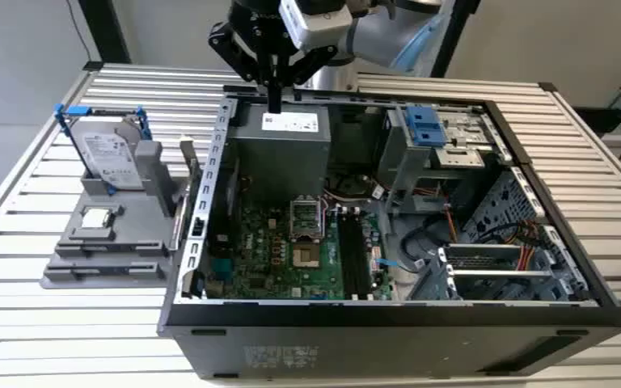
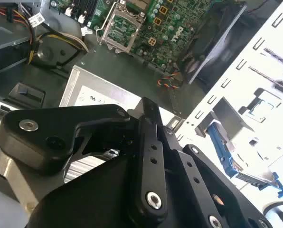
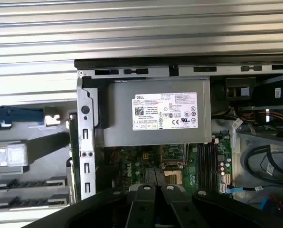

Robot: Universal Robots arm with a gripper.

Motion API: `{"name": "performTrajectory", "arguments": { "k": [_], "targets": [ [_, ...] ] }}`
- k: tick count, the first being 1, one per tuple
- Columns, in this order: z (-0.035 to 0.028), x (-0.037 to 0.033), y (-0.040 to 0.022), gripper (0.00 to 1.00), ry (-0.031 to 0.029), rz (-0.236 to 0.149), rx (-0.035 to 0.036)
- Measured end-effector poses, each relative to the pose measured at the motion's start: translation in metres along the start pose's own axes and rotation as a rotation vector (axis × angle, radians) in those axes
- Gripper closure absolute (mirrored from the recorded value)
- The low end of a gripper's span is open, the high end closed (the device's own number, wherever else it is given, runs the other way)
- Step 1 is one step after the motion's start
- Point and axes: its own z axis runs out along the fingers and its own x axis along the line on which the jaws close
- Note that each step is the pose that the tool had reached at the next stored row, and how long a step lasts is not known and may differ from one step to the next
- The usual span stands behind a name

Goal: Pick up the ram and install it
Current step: 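Reach for the ram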

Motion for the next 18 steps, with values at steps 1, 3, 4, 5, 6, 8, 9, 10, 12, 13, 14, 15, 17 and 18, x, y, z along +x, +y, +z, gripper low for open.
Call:
{"name": "performTrajectory", "arguments": {
  "k": [1, 3, 4, 5, 6, 8, 9, 10, 12, 13, 14, 15, 17, 18],
  "targets": [
    [0.0, 0.0, 0.0, 1.0, 0.0, 0.0, 0.0],
    [0.0, 0.0, 0.0, 1.0, 0.0, 0.0, 0.0],
    [0.0, 0.0, 0.0, 1.0, 0.0, 0.0, 0.0],
    [0.0, 0.0, 0.0, 1.0, 0.0, 0.0, 0.0],
    [0.0, 0.0, 0.0, 1.0, 0.0, 0.0, 0.0],
    [0.0, 0.0, 0.0, 1.0, 0.0, 0.0, 0.0],
    [0.0, 0.0001, 0.0, 1.0, 0.0, 0.0, 0.0],
    [0.0, 0.0003, 0.0, 1.0, -0.0001, 0.0, 0.0],
    [0.0, 0.001, 0.0, 1.0, 0.0, 0.0, -0.0001],
    [0.0, 0.0015, -0.0001, 1.0, 0.0001, 0.0, 0.0],
    [0.0, 0.0021, -0.0002, 1.0, 0.0001, 0.0, 0.0],
    [-0.0001, 0.0034, -0.0003, 1.0, 0.0001, 0.0, 0.0],
    [-0.0001, 0.0063, -0.0005, 1.0, 0.0001, 0.0, 0.0],
    [-0.0002, 0.0081, -0.0006, 1.0, 0.0001, 0.0, 0.0001]
  ]
}}
